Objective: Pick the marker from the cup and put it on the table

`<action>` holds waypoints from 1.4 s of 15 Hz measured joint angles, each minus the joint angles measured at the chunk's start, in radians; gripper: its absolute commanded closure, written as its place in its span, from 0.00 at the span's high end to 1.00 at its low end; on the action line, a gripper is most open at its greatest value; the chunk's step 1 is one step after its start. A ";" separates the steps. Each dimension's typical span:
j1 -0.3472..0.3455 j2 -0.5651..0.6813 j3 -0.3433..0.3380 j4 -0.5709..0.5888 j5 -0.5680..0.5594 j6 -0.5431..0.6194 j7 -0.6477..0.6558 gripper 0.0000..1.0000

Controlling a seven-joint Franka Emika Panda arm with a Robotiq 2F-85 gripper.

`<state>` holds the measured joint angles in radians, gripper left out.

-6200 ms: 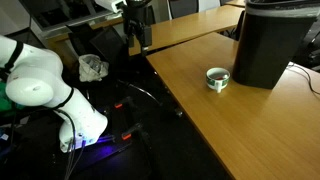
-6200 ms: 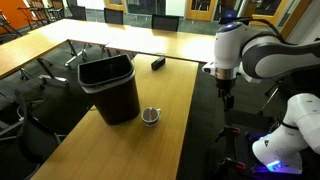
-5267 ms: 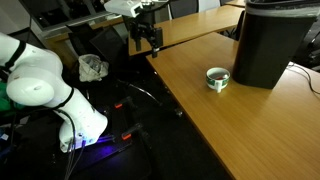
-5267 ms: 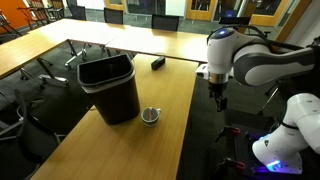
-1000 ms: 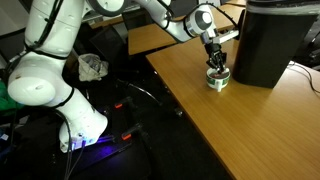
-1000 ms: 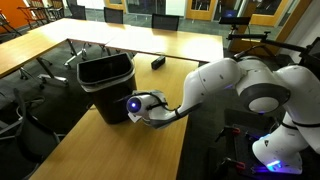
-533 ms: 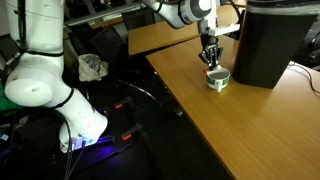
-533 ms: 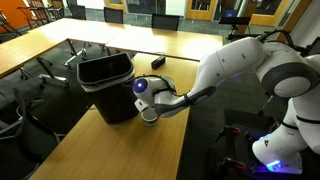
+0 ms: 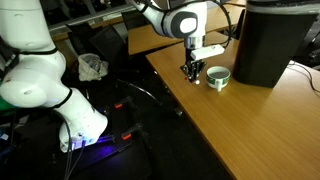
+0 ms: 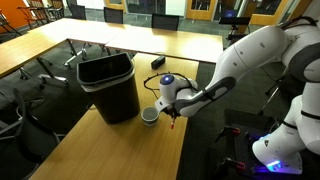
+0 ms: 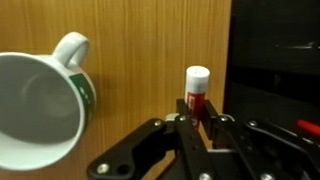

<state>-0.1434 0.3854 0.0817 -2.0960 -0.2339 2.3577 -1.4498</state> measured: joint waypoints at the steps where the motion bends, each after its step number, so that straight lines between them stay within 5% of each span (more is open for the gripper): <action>1: 0.003 0.007 0.000 -0.034 -0.003 0.042 0.000 0.05; 6: 0.006 0.084 0.001 -0.088 -0.009 0.208 -0.024 0.05; 7: 0.001 0.095 0.000 -0.086 -0.009 0.232 -0.032 0.43; 9: -0.010 0.105 -0.001 -0.080 -0.010 0.245 -0.044 0.51; 15: 0.003 0.076 -0.019 -0.069 -0.103 0.206 -0.042 0.97; 21: 0.062 -0.115 -0.023 -0.073 -0.143 -0.017 -0.014 1.00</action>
